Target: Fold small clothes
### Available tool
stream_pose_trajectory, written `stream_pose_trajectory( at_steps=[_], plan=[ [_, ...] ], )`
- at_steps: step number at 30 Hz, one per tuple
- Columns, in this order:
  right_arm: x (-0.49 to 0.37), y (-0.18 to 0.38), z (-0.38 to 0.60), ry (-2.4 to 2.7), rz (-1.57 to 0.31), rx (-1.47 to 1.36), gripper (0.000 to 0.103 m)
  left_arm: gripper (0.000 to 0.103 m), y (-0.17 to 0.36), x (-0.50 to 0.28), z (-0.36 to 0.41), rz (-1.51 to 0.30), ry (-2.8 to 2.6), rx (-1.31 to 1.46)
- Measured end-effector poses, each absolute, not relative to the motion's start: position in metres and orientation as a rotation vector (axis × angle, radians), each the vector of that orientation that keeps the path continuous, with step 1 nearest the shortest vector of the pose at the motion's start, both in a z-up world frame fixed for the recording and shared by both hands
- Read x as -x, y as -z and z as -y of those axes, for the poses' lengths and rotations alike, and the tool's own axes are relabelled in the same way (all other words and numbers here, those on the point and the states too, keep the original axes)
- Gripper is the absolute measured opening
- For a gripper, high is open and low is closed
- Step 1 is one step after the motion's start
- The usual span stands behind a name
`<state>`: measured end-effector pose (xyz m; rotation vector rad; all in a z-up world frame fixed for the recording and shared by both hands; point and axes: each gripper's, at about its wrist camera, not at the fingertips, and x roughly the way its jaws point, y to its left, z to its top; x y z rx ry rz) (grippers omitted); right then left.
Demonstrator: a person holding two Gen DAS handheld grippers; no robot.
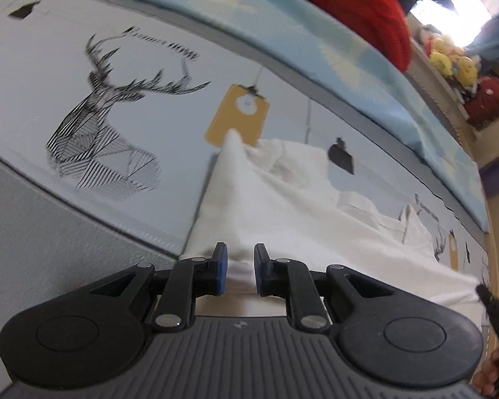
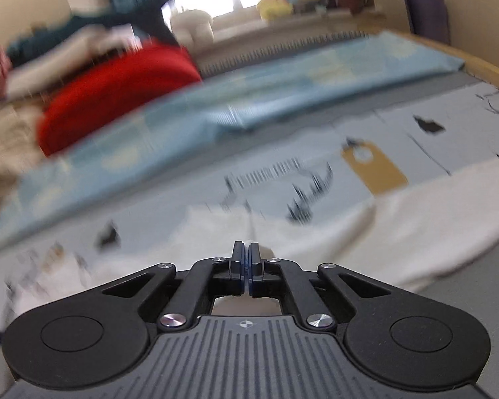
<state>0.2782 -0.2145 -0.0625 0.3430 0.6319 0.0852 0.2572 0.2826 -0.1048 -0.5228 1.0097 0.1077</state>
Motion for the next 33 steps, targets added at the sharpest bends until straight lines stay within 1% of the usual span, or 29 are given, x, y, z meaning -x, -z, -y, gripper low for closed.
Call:
stream_pose_trajectory(
  at_steps=[1,2,3,4,5,6,7,8,9,12,13,15,19,20,22,23,24,28,29,30,31,32,33],
  plan=[
    [-0.277,0.061,0.214,-0.087,-0.614,-0.345,0.001,0.019,0.106,-0.257,-0.281,-1.021,-0.101,0.505],
    [-0.278,0.062,0.212,-0.076,-0.626,-0.326,0.001,0.018,0.113,-0.258,-0.278,-1.083,-0.117,0.455],
    [-0.283,0.069,0.21,-0.049,-0.684,-0.298,0.001,0.016,0.123,-0.259,-0.275,-1.167,-0.151,0.399],
    [-0.291,0.08,0.212,-0.019,-0.766,-0.272,0.001,0.01,0.136,-0.258,-0.275,-1.244,-0.176,0.357],
    [-0.298,0.096,0.213,0.023,-0.882,-0.247,0.001,0.007,0.14,-0.256,-0.276,-1.264,-0.179,0.356],
    [-0.301,0.108,0.216,0.079,-0.95,-0.234,0.003,0.007,0.138,-0.256,-0.277,-1.259,-0.181,0.363],
    [-0.301,0.113,0.22,0.146,-0.97,-0.236,0.005,0.007,0.131,-0.257,-0.278,-1.23,-0.181,0.366],
    [-0.3,0.111,0.226,0.18,-0.948,-0.259,0.005,0.007,0.123,-0.257,-0.28,-1.194,-0.183,0.362],
    [-0.299,0.103,0.229,0.182,-0.905,-0.277,0.005,0.013,0.114,-0.258,-0.283,-1.138,-0.194,0.366],
    [-0.293,0.08,0.227,0.157,-0.769,-0.275,0.006,0.016,0.096,-0.259,-0.3,-0.981,-0.196,0.475],
    [-0.291,0.076,0.226,0.135,-0.748,-0.284,0.006,0.018,0.093,-0.26,-0.305,-0.925,-0.189,0.519],
    [-0.291,0.074,0.223,0.075,-0.737,-0.322,0.008,0.029,0.093,-0.262,-0.308,-0.873,-0.192,0.563],
    [-0.296,0.082,0.209,-0.041,-0.79,-0.33,0.008,0.039,0.106,-0.274,-0.309,-0.855,-0.185,0.62],
    [-0.296,0.081,0.203,-0.06,-0.805,-0.322,0.009,0.041,0.109,-0.278,-0.309,-0.865,-0.194,0.624],
    [-0.298,0.084,0.194,-0.09,-0.837,-0.292,0.015,0.041,0.112,-0.285,-0.309,-0.861,-0.189,0.632],
    [-0.299,0.086,0.191,-0.099,-0.851,-0.28,0.018,0.044,0.113,-0.288,-0.309,-0.854,-0.183,0.629],
    [-0.3,0.087,0.189,-0.107,-0.864,-0.273,0.02,0.044,0.114,-0.29,-0.308,-0.848,-0.182,0.62],
    [-0.301,0.094,0.18,-0.108,-0.908,-0.249,0.02,0.044,0.126,-0.302,-0.304,-0.878,-0.193,0.59],
    [-0.303,0.096,0.179,-0.109,-0.915,-0.25,0.02,0.041,0.13,-0.304,-0.301,-0.894,-0.192,0.577],
    [-0.305,0.097,0.178,-0.111,-0.922,-0.249,0.02,0.03,0.132,-0.305,-0.3,-0.907,-0.192,0.559],
    [-0.305,0.097,0.176,-0.114,-0.926,-0.244,0.02,0.014,0.133,-0.305,-0.299,-0.907,-0.192,0.538],
    [-0.305,0.098,0.175,-0.119,-0.928,-0.237,0.02,0.004,0.131,-0.305,-0.3,-0.899,-0.198,0.517],
    [-0.307,0.099,0.173,-0.124,-0.932,-0.23,0.02,0.004,0.126,-0.302,-0.302,-0.865,-0.228,0.497]
  ],
)
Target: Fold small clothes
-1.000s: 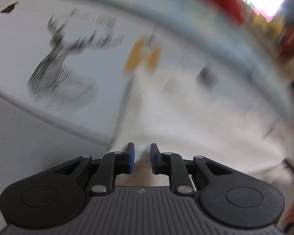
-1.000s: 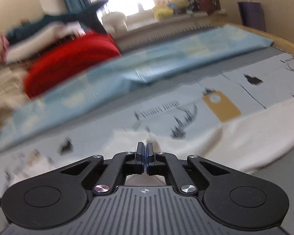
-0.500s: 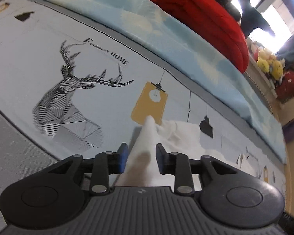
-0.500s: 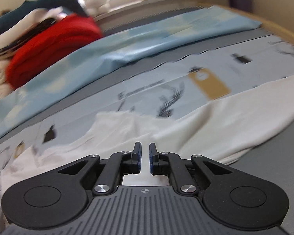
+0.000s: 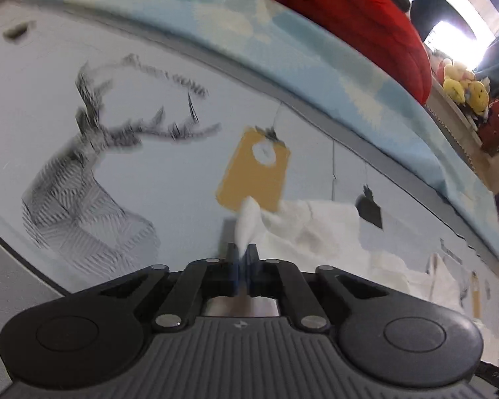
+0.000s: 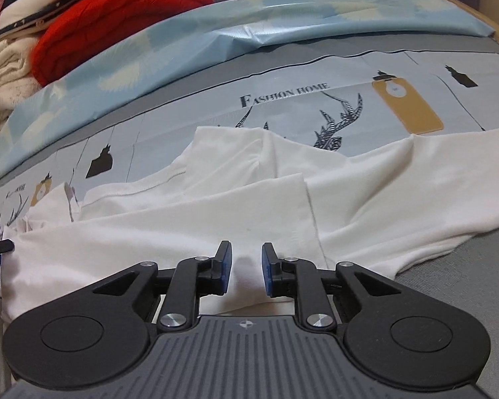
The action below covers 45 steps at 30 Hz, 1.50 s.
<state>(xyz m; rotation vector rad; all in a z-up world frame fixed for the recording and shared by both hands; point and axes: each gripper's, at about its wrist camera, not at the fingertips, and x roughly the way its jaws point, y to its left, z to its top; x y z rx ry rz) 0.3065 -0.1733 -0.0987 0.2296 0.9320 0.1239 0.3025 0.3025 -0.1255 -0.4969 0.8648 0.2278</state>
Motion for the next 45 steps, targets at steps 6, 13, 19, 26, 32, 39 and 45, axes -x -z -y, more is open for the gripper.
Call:
stream_pose_trajectory(
  at_steps=[6,13,19,26,32,39,45],
  plan=[
    [-0.313,0.105,0.166,-0.116,-0.952,-0.212,0.02,0.02,0.107,-0.294,-0.318,-0.844,-0.359,0.467],
    [-0.315,0.113,0.165,-0.076,-0.984,-0.176,0.02,0.024,0.084,-0.282,-0.298,-0.908,-0.176,0.502],
    [-0.316,0.114,0.174,-0.012,-0.984,-0.191,0.02,0.024,0.115,-0.268,-0.29,-1.129,-0.138,0.441],
    [-0.319,0.12,0.178,0.006,-1.002,-0.214,0.02,0.009,0.112,-0.256,-0.303,-1.137,-0.182,0.437],
    [-0.319,0.116,0.168,-0.025,-0.951,-0.159,0.0,0.011,0.1,-0.255,-0.297,-1.131,-0.156,0.419],
    [-0.313,0.092,0.174,0.058,-0.859,-0.133,0.001,0.011,0.084,-0.263,-0.281,-1.089,-0.119,0.379],
    [-0.308,0.093,0.185,0.049,-0.843,-0.22,0.003,0.015,0.108,-0.263,-0.282,-1.175,-0.137,0.38]
  ],
)
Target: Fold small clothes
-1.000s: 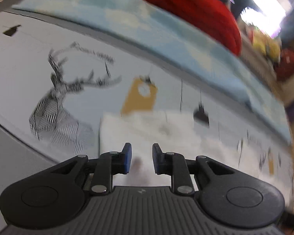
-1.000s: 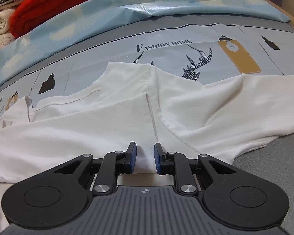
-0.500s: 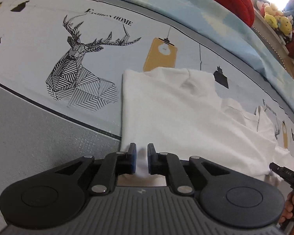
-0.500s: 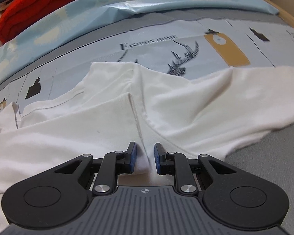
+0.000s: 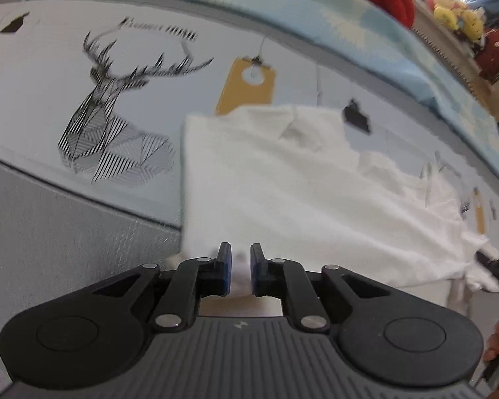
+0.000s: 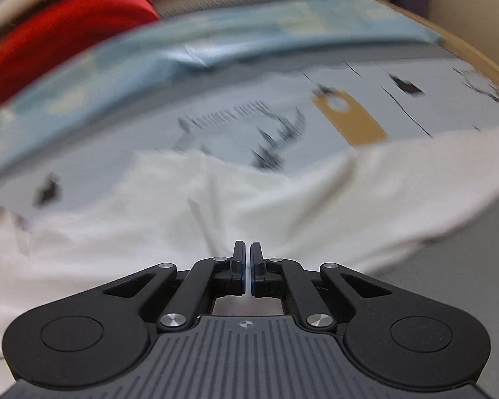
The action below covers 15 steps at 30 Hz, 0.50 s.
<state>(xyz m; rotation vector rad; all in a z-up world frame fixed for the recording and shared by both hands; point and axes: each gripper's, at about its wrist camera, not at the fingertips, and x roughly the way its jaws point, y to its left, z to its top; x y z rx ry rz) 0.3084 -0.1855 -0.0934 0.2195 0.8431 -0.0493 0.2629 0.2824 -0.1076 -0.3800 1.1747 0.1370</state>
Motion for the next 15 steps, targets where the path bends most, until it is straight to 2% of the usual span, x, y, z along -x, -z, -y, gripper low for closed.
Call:
stream_pose_trajectory(
  at_steps=[2,3,4,6,9,13,15],
  plan=[
    [-0.307,0.092,0.181,-0.051,-0.823,-0.23,0.009,0.012,0.125,-0.262,-0.287,-1.241,-0.186,0.36],
    [-0.309,0.1,0.18,-0.091,-0.874,-0.244,0.018,0.011,0.131,-0.26,-0.29,-1.257,-0.186,0.379],
    [-0.313,0.109,0.18,-0.093,-0.944,-0.244,0.02,0.011,0.132,-0.26,-0.29,-1.262,-0.192,0.391],
    [-0.315,0.129,0.185,-0.029,-1.053,-0.246,0.021,0.012,0.119,-0.261,-0.282,-1.231,-0.207,0.367],
    [-0.313,0.115,0.191,-0.02,-1.004,-0.263,0.023,0.018,0.095,-0.265,-0.262,-1.148,-0.152,0.362],
    [-0.307,0.092,0.208,0.028,-0.916,-0.224,0.024,0.019,0.078,-0.269,-0.232,-1.131,-0.108,0.367],
    [-0.302,0.086,0.229,0.038,-0.893,-0.274,0.024,0.024,0.065,-0.27,-0.213,-1.098,-0.073,0.357]
  ],
)
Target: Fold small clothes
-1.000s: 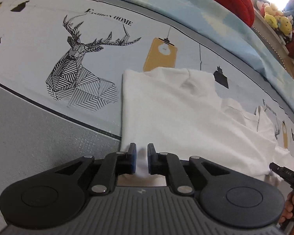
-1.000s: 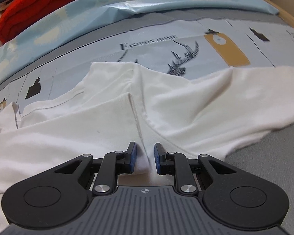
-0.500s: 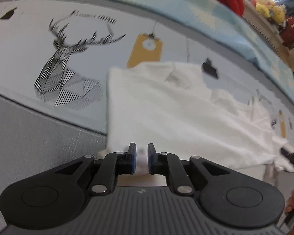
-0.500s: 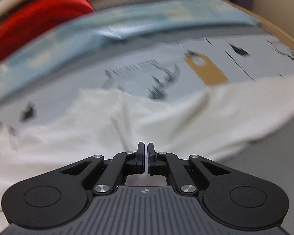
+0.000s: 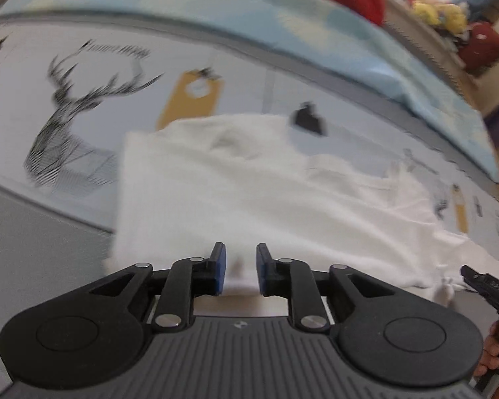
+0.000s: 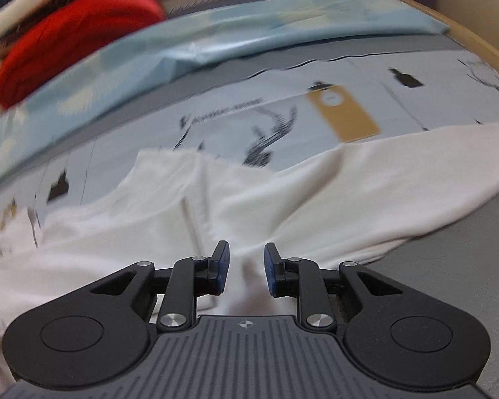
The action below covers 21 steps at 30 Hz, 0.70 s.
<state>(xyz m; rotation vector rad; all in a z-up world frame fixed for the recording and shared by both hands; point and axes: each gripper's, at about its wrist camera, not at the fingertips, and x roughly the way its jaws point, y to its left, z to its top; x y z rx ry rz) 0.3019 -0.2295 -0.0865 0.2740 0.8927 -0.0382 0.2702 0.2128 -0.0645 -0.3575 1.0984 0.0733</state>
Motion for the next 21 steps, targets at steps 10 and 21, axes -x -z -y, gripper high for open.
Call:
stream_pose_trajectory(
  at_steps=[10,21],
  plan=[
    [-0.265,0.082,0.374,0.231,-0.746,-0.37,0.017,0.027,0.031,-0.263,-0.109,-1.023,0.118,0.231],
    [-0.251,0.129,0.531,0.456,-0.536,-0.772,0.022,0.028,0.057,-0.272,-0.088,-1.063,0.114,0.193]
  ],
)
